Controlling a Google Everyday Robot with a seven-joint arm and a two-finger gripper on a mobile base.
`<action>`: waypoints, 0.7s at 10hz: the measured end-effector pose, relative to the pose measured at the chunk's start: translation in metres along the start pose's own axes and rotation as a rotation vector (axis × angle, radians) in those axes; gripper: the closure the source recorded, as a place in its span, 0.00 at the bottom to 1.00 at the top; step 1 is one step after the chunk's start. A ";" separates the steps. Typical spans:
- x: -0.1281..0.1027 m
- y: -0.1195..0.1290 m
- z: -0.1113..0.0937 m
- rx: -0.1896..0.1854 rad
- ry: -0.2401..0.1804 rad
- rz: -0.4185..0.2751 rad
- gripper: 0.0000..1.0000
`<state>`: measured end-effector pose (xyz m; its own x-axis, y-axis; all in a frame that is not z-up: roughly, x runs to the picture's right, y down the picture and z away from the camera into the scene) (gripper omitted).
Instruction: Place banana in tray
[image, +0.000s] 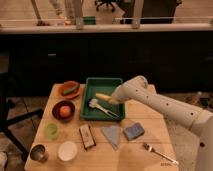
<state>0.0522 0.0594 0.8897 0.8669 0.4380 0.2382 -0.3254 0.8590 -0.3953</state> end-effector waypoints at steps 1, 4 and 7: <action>0.001 -0.004 0.001 0.007 0.001 0.008 1.00; 0.000 -0.004 0.001 0.006 0.001 0.008 0.85; 0.000 -0.003 0.001 0.006 0.000 0.007 0.54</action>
<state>0.0528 0.0568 0.8921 0.8646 0.4442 0.2349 -0.3339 0.8572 -0.3920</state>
